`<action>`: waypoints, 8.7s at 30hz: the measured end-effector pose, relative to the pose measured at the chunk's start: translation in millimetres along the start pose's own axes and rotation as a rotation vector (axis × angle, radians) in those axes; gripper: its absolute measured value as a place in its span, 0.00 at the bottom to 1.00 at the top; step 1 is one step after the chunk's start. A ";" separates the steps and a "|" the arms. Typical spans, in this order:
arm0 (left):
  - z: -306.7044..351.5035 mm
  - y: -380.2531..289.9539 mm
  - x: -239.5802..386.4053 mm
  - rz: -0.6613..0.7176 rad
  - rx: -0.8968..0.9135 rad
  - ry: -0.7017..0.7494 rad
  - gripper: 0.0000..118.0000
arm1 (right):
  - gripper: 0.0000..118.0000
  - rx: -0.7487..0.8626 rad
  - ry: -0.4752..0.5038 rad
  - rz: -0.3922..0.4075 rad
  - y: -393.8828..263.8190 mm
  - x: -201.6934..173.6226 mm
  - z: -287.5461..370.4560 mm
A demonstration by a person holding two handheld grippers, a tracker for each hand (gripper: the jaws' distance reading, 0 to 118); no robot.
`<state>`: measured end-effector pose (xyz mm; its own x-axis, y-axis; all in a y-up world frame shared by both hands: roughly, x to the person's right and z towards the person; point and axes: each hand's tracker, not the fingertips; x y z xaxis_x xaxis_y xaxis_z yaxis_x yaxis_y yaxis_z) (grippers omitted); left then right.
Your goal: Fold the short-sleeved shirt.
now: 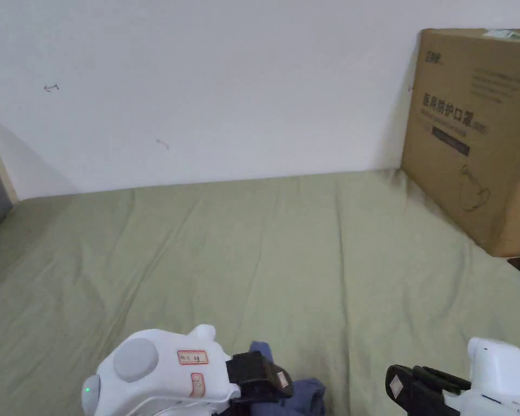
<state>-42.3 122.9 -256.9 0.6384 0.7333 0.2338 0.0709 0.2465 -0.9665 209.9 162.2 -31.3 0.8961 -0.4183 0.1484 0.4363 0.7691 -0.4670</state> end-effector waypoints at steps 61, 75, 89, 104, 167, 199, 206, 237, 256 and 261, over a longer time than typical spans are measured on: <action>179.1 -134.0 67.9 -0.658 1.146 0.427 0.00 | 0.00 0.551 -0.123 0.193 11.8 -92.3 46.3; 205.6 -129.2 33.4 -0.518 1.015 0.213 0.00 | 0.00 -0.128 0.079 -0.039 -22.9 -27.4 -31.5; 107.2 -37.9 -133.6 -0.073 0.256 0.070 0.98 | 0.00 -0.530 -0.015 -0.011 -96.6 7.3 -128.8; -27.7 -5.1 -219.1 0.196 -0.176 -0.670 1.00 | 0.00 -0.535 -0.054 0.115 -97.2 -10.1 -130.2; 260.1 6.8 -122.6 -0.300 0.546 0.378 0.00 | 0.00 -0.305 0.051 0.181 -6.6 -116.0 -57.5; 162.5 -113.1 88.9 -0.640 1.104 0.489 0.82 | 0.38 0.513 -0.171 0.275 50.8 -68.5 40.9; 154.2 -117.0 88.6 -0.648 1.098 0.498 0.91 | 0.93 0.524 -0.193 0.266 53.5 -70.7 42.0; 151.0 -112.3 91.1 -0.643 1.021 0.478 0.91 | 0.97 0.472 -0.187 0.298 47.0 -83.3 37.6; 149.3 -108.2 88.9 -0.579 1.024 0.529 0.90 | 0.97 0.442 -0.206 0.312 44.0 -86.2 35.0; 149.7 -107.9 90.1 -0.585 1.012 0.508 0.90 | 0.97 0.444 -0.217 0.333 44.0 -88.9 33.9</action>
<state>-107.1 257.2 -115.8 0.9460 0.0840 0.3132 -0.0312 0.9850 -0.1697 152.2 249.6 -35.5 0.9664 -0.0478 0.2527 0.0796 0.9899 -0.1171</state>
